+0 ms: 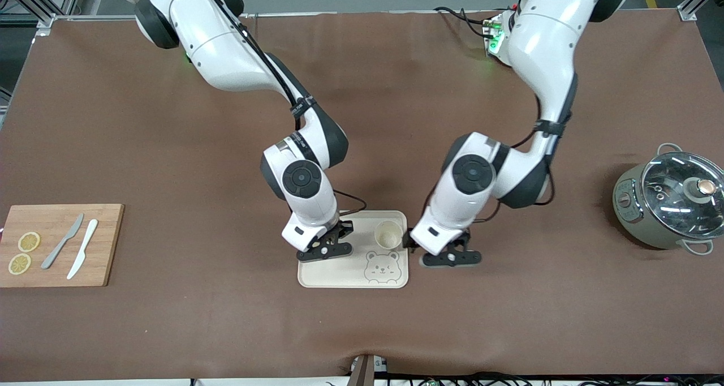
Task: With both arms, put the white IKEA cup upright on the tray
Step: 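Lower the cup onto the tray while the right gripper carries its cup over, then open and withdraw the left gripper while the right gripper sets its cup down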
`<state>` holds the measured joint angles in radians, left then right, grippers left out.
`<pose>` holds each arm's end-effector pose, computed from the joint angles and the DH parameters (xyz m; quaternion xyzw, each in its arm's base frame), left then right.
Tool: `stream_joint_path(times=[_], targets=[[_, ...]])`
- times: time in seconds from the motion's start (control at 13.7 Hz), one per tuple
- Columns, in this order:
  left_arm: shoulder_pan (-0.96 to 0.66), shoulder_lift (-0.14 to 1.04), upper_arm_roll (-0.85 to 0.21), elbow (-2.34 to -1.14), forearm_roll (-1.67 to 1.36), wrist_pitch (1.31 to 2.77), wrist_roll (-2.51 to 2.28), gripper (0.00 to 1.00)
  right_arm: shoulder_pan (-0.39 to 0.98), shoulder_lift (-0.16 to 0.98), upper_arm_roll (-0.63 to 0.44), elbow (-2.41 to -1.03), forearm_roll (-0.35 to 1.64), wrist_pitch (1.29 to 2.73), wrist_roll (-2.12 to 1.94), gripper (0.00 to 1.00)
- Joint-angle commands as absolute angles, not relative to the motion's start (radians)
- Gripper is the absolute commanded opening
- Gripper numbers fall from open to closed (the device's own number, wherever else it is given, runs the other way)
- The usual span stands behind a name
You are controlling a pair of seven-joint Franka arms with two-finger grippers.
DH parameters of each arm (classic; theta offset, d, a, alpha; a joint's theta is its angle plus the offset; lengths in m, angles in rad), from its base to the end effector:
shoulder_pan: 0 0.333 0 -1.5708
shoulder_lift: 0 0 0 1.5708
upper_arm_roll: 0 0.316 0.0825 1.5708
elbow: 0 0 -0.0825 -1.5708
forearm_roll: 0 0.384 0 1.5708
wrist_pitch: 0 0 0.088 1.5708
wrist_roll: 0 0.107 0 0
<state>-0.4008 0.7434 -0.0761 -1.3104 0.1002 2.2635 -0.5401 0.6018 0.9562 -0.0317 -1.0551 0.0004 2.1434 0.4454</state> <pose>0.6842 -0.3342 0.3193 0.9941 0.0163 0.1007 0.0365 0.6599 0.4336 0.2644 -0.9953 -0.0696 -0.0638 0.0214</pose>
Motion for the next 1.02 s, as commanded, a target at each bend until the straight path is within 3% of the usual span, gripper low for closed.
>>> stream_joint_path(times=[0.0, 0.22, 0.29, 0.36, 0.44, 0.58, 0.95], targets=[[-0.345, 0.700, -0.086, -1.338, 0.117, 2.206, -0.413, 1.00, 0.601, 0.992, -0.038, -1.029, -0.028, 2.169, 0.466, 0.00], [-0.287, 0.667, -0.086, -1.376, 0.115, 2.198, -0.270, 1.00, 0.600, 1.012, -0.038, -1.029, -0.040, 2.201, 0.465, 0.00], [-0.270, 0.661, -0.086, -1.385, 0.115, 2.198, -0.229, 1.00, 0.597, 1.012, -0.038, -1.029, -0.040, 2.203, 0.465, 0.11], [-0.256, 0.660, -0.086, -1.396, 0.115, 2.198, -0.200, 1.00, 0.598, 1.012, -0.038, -1.029, -0.040, 2.203, 0.465, 0.37], [-0.243, 0.657, -0.086, -1.400, 0.115, 2.198, -0.169, 1.00, 0.598, 1.011, -0.038, -1.029, -0.040, 2.201, 0.465, 0.52], [-0.209, 0.650, -0.087, -1.414, 0.115, 2.198, -0.091, 1.00, 0.594, 1.003, -0.040, -1.028, -0.040, 2.197, 0.460, 0.97], [-0.002, 0.640, -0.219, -1.433, 0.115, 2.201, 0.047, 1.00, 0.565, 0.937, -0.040, -1.025, -0.029, 2.117, 0.456, 1.00]])
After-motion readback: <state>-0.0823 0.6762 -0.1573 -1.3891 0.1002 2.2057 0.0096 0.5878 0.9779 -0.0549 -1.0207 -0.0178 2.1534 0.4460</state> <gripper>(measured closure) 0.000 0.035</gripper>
